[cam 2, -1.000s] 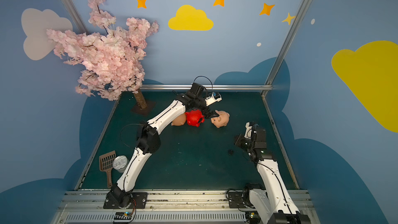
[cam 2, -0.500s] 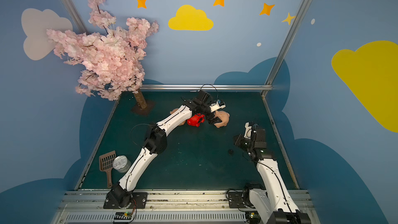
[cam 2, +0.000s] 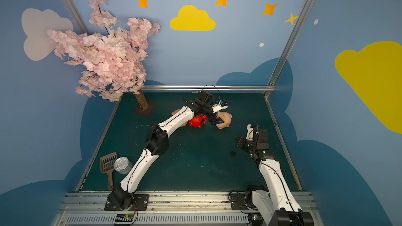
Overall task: Close piggy banks
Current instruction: Turn over the piggy bank at the center of the board.
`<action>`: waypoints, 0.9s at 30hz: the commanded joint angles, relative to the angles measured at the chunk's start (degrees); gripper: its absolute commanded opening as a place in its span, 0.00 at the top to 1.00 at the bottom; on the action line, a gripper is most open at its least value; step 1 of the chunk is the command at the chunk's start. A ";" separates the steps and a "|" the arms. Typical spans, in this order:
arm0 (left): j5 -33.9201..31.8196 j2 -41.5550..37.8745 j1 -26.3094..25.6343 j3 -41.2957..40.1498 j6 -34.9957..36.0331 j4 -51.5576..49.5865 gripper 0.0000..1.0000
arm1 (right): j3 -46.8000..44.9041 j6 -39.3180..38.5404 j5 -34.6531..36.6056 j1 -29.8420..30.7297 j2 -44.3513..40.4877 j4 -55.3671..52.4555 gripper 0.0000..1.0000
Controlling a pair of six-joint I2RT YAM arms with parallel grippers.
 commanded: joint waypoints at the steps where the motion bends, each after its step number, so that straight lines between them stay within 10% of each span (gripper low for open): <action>1: 1.94 0.17 -0.06 0.30 1.01 -0.83 0.07 | -0.28 -0.61 -1.04 -0.13 0.55 0.86 0.84; 27: 0.48 -3.90 -0.19 -5.99 -5.62 -0.40 0.28 | 1.13 -0.96 -2.00 -0.14 2.84 1.03 0.84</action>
